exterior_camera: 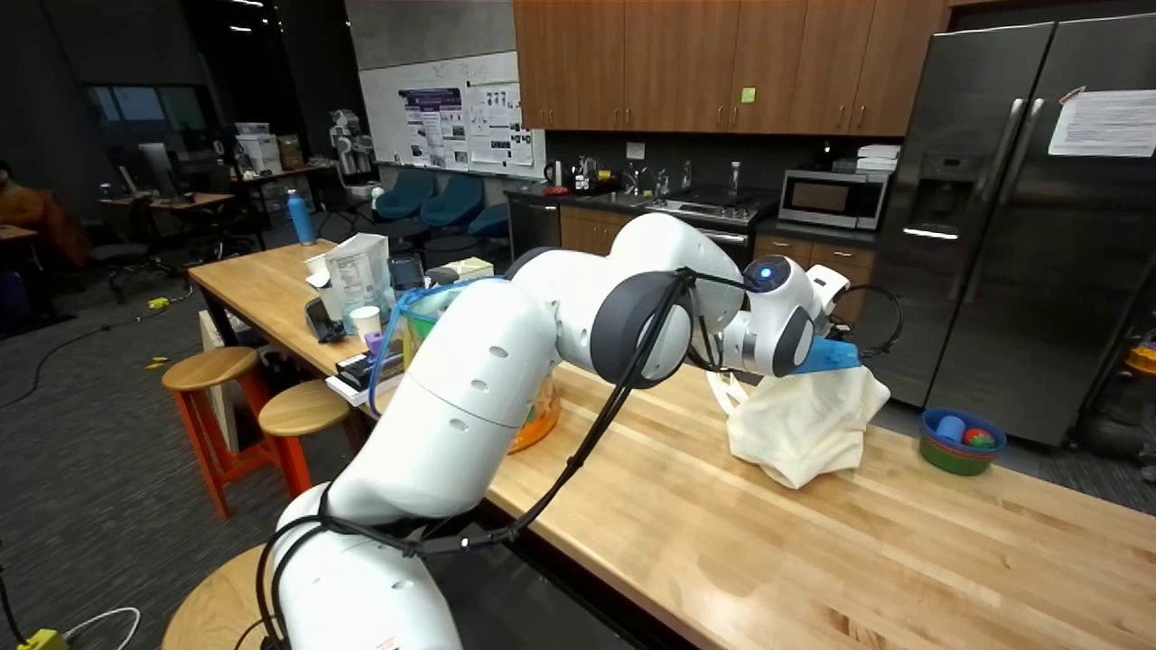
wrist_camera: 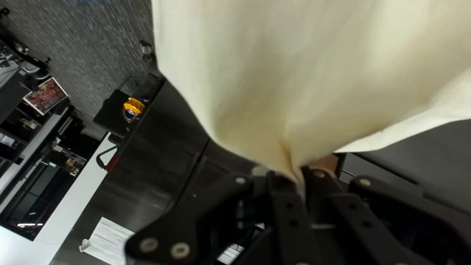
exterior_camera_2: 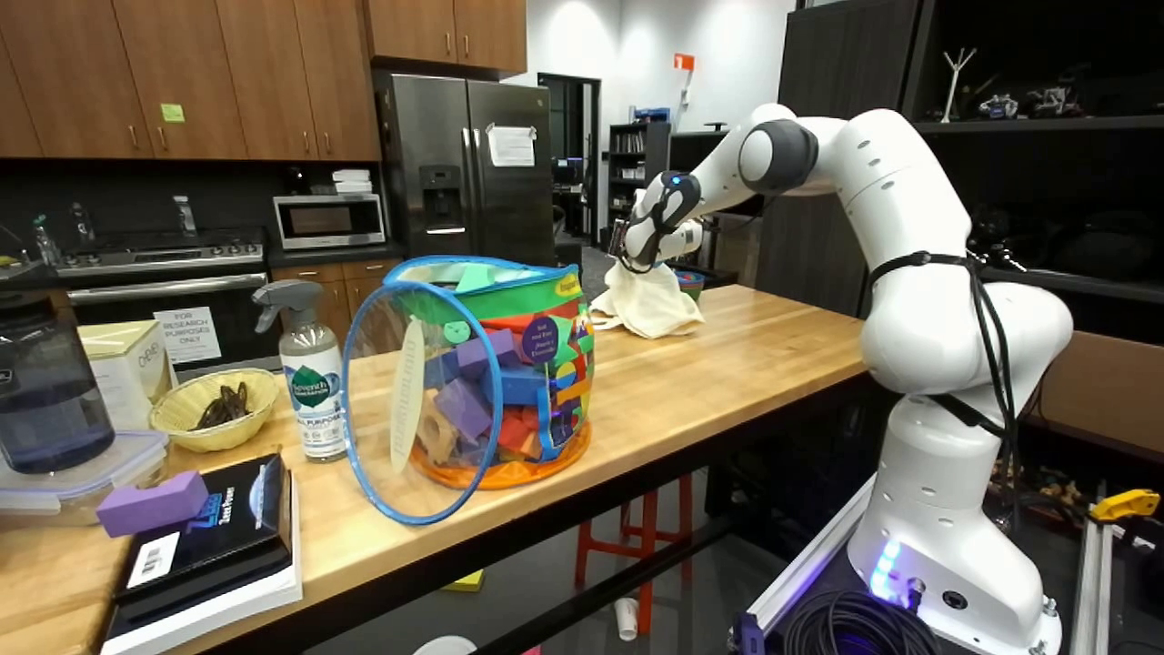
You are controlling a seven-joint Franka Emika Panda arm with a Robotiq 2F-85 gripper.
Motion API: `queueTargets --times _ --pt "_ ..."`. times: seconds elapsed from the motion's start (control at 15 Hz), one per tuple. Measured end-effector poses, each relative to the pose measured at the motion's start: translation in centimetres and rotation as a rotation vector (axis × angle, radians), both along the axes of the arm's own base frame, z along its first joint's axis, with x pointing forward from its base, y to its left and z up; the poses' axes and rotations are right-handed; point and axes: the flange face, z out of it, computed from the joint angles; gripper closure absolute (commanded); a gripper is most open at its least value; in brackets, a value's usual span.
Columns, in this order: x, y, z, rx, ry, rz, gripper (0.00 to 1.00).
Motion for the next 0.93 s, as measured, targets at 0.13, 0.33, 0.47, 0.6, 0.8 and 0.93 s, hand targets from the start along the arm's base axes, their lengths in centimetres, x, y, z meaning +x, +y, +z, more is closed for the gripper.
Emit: queueTargets --times 0.13,0.33,0.47,0.6,0.8,0.93 --pt "0.6 1.7 0.0 0.005 -0.002 0.037 0.99" --pt "1.5 4.5 0.3 0.015 -0.009 0.094 0.99" --pt "2.0 6.4 0.6 0.022 -0.018 0.132 0.99" --pt "2.5 8.4 1.0 0.029 -0.028 0.169 0.99" --pt "2.9 11.4 1.5 0.042 -0.039 0.218 0.99" --pt "3.0 13.4 1.9 0.049 -0.042 0.247 0.99"
